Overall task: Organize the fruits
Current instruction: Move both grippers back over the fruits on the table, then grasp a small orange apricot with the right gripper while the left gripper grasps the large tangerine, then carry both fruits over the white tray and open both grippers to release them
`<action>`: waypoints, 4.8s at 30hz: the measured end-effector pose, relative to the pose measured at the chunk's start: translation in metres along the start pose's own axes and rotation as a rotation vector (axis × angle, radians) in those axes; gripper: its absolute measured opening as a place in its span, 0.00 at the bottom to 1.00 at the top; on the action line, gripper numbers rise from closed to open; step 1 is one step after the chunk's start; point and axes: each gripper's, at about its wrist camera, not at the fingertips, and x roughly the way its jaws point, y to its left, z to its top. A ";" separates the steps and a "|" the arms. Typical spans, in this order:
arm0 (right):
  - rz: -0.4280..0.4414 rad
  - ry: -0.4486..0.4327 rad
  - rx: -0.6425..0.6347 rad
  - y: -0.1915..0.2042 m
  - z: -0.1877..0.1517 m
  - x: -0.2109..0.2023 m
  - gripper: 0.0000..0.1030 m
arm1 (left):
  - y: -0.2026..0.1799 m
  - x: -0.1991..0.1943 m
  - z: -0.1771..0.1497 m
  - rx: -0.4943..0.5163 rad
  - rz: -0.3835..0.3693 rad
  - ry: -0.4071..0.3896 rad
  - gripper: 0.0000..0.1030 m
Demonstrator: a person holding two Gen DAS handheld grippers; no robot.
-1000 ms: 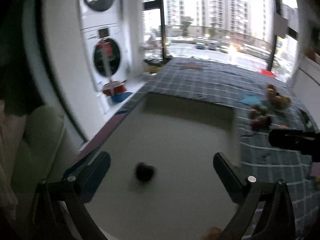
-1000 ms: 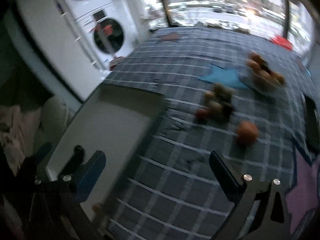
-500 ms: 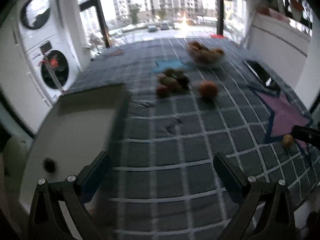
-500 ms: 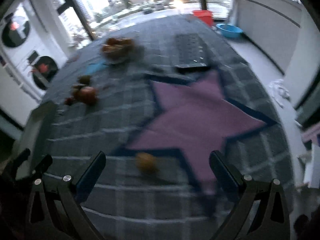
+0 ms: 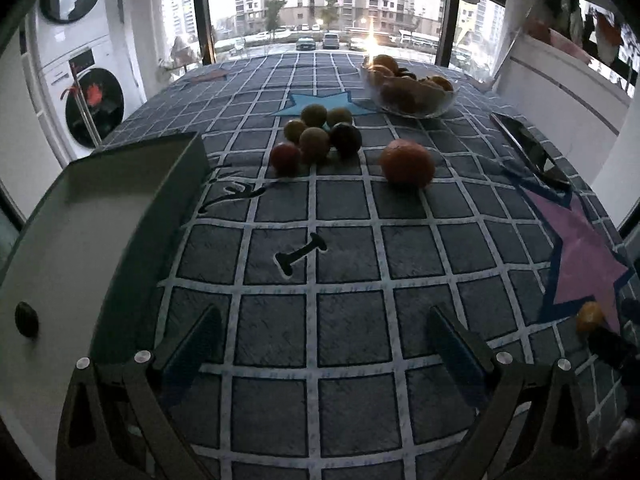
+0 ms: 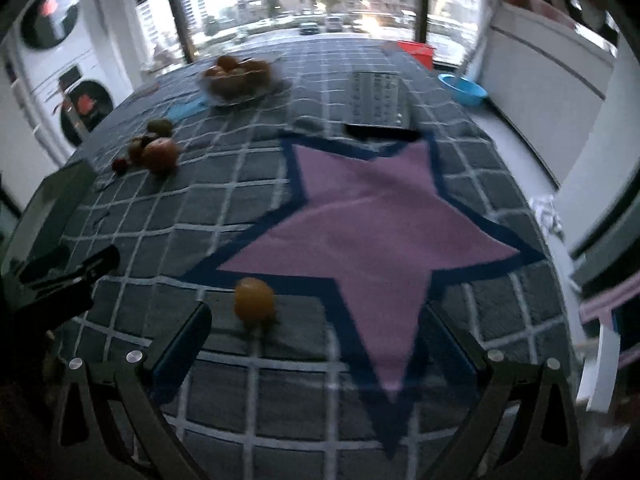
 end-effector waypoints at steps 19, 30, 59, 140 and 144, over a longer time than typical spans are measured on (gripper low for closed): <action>-0.030 -0.171 -0.089 0.015 -0.019 0.006 1.00 | 0.000 0.000 0.001 0.002 -0.001 0.000 1.00; -0.028 -0.185 -0.089 0.015 -0.021 0.005 1.00 | 0.001 0.000 0.001 0.002 -0.002 0.000 1.00; 0.008 -0.057 -0.063 0.013 -0.003 0.005 0.86 | -0.003 0.007 0.019 0.033 0.009 0.099 1.00; 0.487 0.106 -0.306 0.277 0.086 0.013 0.22 | 0.183 -0.055 -0.003 -0.227 0.155 -0.129 0.39; 0.484 0.117 -0.324 0.295 0.089 0.020 0.23 | 0.184 -0.056 -0.003 -0.233 0.164 -0.145 0.39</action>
